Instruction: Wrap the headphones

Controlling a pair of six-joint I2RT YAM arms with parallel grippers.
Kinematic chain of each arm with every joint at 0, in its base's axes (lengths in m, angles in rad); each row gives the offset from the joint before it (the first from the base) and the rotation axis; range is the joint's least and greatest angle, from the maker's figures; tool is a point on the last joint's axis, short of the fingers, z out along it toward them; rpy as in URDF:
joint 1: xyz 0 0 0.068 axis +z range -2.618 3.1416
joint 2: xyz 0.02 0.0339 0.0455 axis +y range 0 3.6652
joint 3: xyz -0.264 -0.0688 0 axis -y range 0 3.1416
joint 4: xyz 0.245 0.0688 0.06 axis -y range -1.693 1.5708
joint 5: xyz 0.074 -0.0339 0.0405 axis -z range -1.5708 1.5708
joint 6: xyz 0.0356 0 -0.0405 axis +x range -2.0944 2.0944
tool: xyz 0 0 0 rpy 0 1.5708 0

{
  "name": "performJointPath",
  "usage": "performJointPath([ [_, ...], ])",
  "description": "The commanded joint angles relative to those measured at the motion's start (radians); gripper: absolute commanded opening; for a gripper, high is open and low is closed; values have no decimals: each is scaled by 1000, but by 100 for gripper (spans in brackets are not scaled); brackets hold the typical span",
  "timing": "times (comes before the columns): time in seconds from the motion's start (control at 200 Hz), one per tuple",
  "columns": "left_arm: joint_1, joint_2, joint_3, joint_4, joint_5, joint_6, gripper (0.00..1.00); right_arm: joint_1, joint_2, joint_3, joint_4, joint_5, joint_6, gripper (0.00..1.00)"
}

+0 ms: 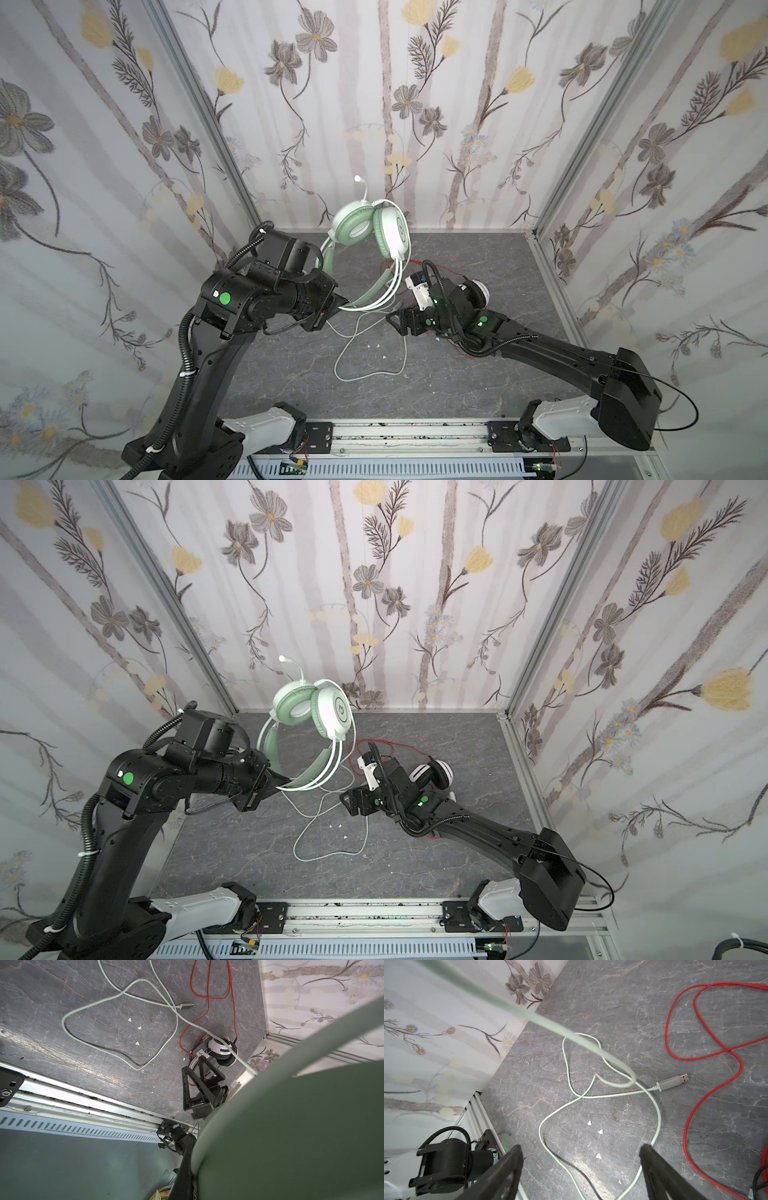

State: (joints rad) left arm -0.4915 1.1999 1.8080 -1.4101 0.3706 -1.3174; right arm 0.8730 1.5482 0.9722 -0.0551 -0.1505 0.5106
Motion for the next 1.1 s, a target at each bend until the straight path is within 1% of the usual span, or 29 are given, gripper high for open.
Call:
performJointPath([
  [0.0, 1, -5, -7, 86, 24, 6, 0, -14, 32, 28, 56, 22, -39, 85],
  [0.095, 1, -3, -24, 106, 22, 7, 0, -37, 42, 24, 96, 10, -57, 83],
  [0.135, 0, -3, -26, 113, 20, 4, 0, -81, 74, 18, 116, 7, -59, 82],
  [0.24, 1, -3, -24, 132, 11, 0, 0, -130, 101, 8, 161, -16, -62, 80],
  [0.435, -2, 12, -5, 160, 19, -7, 0, -159, 157, 33, 234, -123, -111, 78],
  [0.57, -3, 23, 8, 158, 14, -7, 0, -164, 203, 60, 275, -187, -129, 62],
  [0.694, -4, 23, 8, 167, 22, -12, 0, -167, 221, 48, 331, -217, -130, 62],
  [0.724, -5, 23, 7, 172, 25, -15, 0, -167, 225, 44, 344, -228, -129, 58],
  [0.739, -4, 21, 7, 175, 26, -15, 0, -167, 226, 40, 354, -233, -129, 54],
  [0.784, -2, 20, 6, 181, 28, -18, 0, -166, 227, 31, 370, -241, -126, 39],
  [0.844, -2, 21, 7, 189, 30, -15, 0, -167, 219, 13, 384, -239, -115, 15],
  [0.869, 0, 23, 8, 189, 29, -11, 0, -166, 210, 4, 386, -237, -111, 7],
  [0.894, 4, 23, 7, 186, 26, -3, 0, -167, 198, -7, 385, -232, -107, 2],
  [0.909, 7, 25, 7, 183, 21, 3, 0, -167, 190, -13, 384, -229, -104, 0],
  [0.949, 21, 28, 6, 173, 1, 34, 0, -166, 160, -35, 366, -213, -98, 0],
  [1.009, 59, 35, 1, 148, -52, 115, 0, -167, 98, -61, 293, -152, -92, 0],
  [1.049, 87, 47, 4, 112, -100, 192, 0, -164, 56, -72, 217, -107, -95, 0],
  [1.094, 114, 55, 15, 71, -163, 303, 0, -159, -24, -80, 115, -36, -105, 0],
])
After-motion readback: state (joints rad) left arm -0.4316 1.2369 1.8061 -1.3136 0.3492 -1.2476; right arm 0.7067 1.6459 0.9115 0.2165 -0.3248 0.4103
